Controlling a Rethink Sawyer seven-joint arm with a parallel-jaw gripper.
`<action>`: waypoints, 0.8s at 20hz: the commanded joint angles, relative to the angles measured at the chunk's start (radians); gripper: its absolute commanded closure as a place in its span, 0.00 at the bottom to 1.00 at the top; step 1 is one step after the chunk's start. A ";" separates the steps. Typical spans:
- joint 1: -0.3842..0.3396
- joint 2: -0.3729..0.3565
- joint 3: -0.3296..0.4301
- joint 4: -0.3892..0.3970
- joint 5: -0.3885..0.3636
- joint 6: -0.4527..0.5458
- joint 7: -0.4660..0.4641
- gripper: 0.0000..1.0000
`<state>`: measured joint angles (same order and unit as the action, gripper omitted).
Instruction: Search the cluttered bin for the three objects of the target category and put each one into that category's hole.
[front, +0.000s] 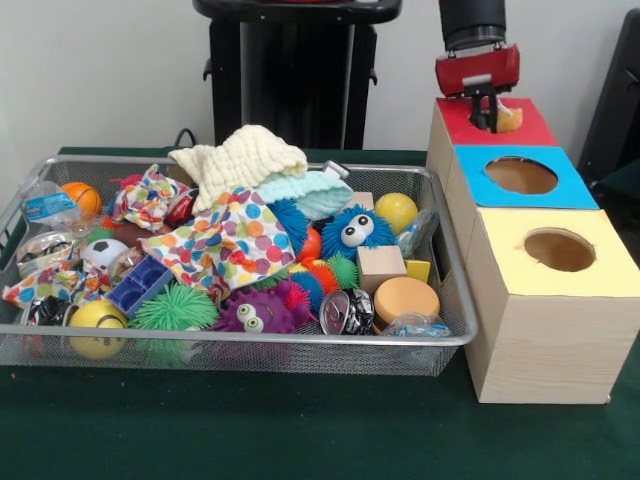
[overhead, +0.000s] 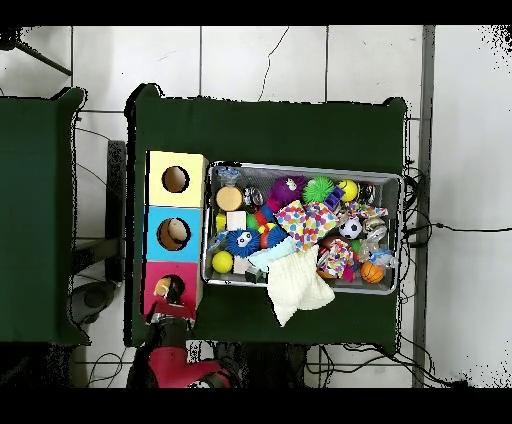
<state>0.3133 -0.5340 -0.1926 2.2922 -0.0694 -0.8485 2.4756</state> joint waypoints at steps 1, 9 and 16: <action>-0.024 0.040 0.107 0.117 -0.103 0.537 -0.080 1.00; -0.100 -0.163 0.145 0.120 -0.170 0.797 -0.121 1.00; -0.174 -0.305 0.180 0.116 -0.204 1.014 -0.160 1.00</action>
<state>0.2083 -0.7928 -0.1034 2.2731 -0.1591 -0.2811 2.4756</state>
